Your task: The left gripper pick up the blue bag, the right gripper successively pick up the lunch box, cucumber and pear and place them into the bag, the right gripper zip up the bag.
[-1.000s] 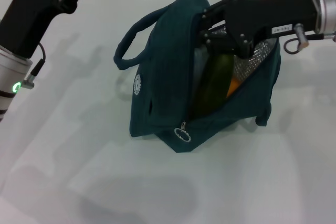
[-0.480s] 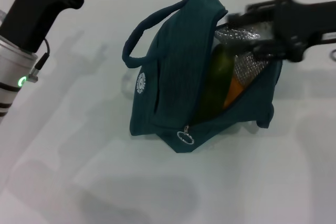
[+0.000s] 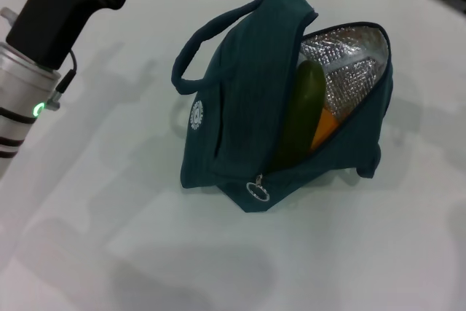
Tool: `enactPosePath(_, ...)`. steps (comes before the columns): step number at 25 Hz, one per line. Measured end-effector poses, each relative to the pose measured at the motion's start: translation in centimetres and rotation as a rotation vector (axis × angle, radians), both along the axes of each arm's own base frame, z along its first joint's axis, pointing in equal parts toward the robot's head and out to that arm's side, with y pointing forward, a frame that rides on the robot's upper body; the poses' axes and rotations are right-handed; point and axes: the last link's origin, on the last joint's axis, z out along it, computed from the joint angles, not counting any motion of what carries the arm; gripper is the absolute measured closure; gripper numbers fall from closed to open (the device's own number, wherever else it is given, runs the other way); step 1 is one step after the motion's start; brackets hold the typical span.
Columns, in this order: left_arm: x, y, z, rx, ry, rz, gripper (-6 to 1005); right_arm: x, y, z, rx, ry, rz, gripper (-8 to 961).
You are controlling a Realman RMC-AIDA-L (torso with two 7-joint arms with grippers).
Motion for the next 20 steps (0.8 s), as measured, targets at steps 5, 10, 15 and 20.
enactPosePath(5,0.5,-0.1,-0.4,-0.023,0.009,-0.026,240,1.3,-0.6,1.5,0.241,0.205,-0.063,454)
enactPosePath(10,0.5,-0.3,-0.6,-0.030,0.010,-0.034,242,2.4,0.1,1.6,0.171,0.177,-0.160,454)
enactPosePath(15,0.5,-0.3,-0.6,-0.031,0.011,-0.034,243,3.1,-0.6,1.1,-0.138,-0.048,-0.141,453)
enactPosePath(20,0.8,-0.1,-0.7,-0.025,0.016,-0.041,244,4.5,-3.0,0.2,-0.415,-0.267,-0.125,497)
